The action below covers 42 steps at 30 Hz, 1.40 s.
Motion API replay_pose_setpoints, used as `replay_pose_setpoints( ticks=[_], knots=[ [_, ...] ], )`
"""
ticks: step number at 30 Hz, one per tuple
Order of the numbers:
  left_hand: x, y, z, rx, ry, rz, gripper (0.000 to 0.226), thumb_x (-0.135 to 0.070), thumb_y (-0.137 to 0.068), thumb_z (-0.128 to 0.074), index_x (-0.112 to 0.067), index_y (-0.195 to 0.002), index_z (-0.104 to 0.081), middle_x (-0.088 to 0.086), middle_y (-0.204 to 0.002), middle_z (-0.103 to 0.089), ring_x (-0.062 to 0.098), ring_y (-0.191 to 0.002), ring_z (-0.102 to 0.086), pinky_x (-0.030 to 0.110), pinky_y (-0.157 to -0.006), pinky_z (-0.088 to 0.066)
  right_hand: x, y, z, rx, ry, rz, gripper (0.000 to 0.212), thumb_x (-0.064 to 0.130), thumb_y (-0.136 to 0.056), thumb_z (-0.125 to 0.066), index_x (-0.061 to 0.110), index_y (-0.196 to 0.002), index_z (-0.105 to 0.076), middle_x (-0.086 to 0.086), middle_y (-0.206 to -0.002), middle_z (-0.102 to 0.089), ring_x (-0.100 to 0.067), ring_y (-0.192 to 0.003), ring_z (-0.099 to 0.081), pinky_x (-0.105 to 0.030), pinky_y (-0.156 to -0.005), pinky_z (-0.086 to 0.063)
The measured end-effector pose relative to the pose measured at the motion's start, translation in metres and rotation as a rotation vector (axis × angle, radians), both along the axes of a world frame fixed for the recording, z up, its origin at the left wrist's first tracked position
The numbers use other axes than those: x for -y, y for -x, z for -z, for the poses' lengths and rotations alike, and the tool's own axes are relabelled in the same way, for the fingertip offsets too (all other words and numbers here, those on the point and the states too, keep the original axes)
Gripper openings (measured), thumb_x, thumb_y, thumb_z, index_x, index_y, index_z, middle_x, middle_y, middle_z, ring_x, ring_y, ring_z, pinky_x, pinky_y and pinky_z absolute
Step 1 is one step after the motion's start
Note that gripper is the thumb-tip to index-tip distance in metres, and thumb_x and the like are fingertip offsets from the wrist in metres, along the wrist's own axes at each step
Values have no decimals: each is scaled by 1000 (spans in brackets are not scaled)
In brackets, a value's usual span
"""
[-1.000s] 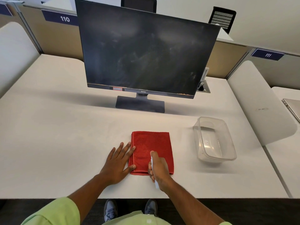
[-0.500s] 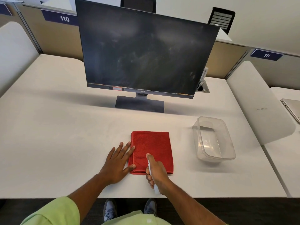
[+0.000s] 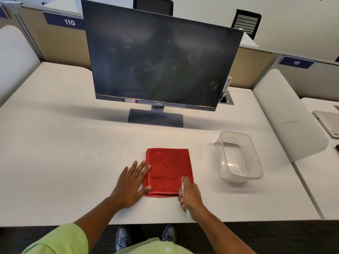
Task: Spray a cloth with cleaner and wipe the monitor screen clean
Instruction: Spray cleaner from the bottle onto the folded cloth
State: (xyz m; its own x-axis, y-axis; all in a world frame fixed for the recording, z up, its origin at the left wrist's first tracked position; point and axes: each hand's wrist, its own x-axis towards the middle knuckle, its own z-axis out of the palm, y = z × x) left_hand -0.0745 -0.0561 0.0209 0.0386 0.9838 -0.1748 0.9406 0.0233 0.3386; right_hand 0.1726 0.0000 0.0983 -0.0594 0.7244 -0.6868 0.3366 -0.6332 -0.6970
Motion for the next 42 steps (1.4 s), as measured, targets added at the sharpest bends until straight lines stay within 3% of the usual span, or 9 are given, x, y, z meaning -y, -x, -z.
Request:
replay_pose_setpoints(
  ticks=[6, 10, 16, 20, 24, 29, 33, 38, 42],
  knots=[
    [0, -1, 2, 11, -5, 4, 78, -79, -93, -17, -45, -153, 20, -14, -164, 21, 13, -150, 27, 42, -123, 11, -6, -17, 3, 52, -32, 28, 56, 59, -106, -42, 16, -70, -46, -3, -59, -45, -12, -46, -38, -27, -46, -33],
    [0, 0, 1, 7, -4, 4, 78, -79, -93, -17, -45, -153, 21, -14, -163, 23, 13, -150, 28, 40, -122, 13, -9, -17, 1, 33, -62, 46, 54, 52, -108, -41, 18, -67, -46, -5, -61, -43, -13, -46, -35, -28, -47, -31],
    [1, 0, 0, 20, -8, 4, 78, -77, -94, -19, -45, -154, 19, -14, -164, 20, 13, -150, 27, 42, -123, 11, -28, -7, -11, 26, -52, 99, 59, 59, -105, -43, 18, -63, -45, -3, -56, -45, -13, -45, -37, -27, -47, -32],
    [0, 0, -1, 9, 8, 7, 78, -78, -94, -17, -45, -153, 22, -14, -164, 22, 13, -149, 28, 43, -123, 11, -42, 0, -19, 25, -103, 67, 51, 48, -105, -43, 16, -65, -45, -2, -56, -43, -13, -45, -35, -26, -47, -32],
    [0, 0, -1, 12, 7, 7, 79, -79, -92, -14, -44, -153, 21, -14, -164, 22, 13, -150, 28, 43, -124, 11, -50, 12, -27, 43, -76, 44, 61, 62, -104, -44, 18, -61, -45, -2, -56, -46, -13, -44, -39, -25, -47, -34],
    [0, 0, -2, -2, 2, 9, 79, -81, -91, -10, -43, -154, 19, -13, -164, 21, 15, -151, 26, 45, -124, 7, -45, 30, -31, -8, -72, -12, 45, 45, -100, -44, 19, -63, -38, -3, -59, -37, -14, -43, -31, -25, -45, -26],
    [1, 0, -2, -7, 3, 5, 79, -80, -92, -11, -43, -154, 19, -14, -164, 23, 14, -150, 27, 43, -124, 9, -35, 46, -31, -10, -48, -85, 57, 58, -102, -46, 21, -60, -40, -1, -56, -40, -13, -43, -32, -23, -45, -26],
    [0, -1, -2, -7, 5, 3, 78, -78, -94, -17, -43, -154, 19, -14, -164, 23, 14, -150, 28, 42, -123, 11, -23, 61, -29, -44, -82, -172, 50, 47, -104, -44, 21, -62, -40, -2, -60, -39, -12, -44, -31, -25, -46, -24],
    [1, -1, -1, 1, 1, -1, 78, -77, -95, -17, -43, -155, 19, -15, -163, 23, 14, -150, 27, 42, -123, 13, -15, 67, -24, -27, -109, -231, 59, 61, -101, -48, 24, -55, -46, -2, -59, -44, -13, -45, -34, -25, -45, -26]
  ],
)
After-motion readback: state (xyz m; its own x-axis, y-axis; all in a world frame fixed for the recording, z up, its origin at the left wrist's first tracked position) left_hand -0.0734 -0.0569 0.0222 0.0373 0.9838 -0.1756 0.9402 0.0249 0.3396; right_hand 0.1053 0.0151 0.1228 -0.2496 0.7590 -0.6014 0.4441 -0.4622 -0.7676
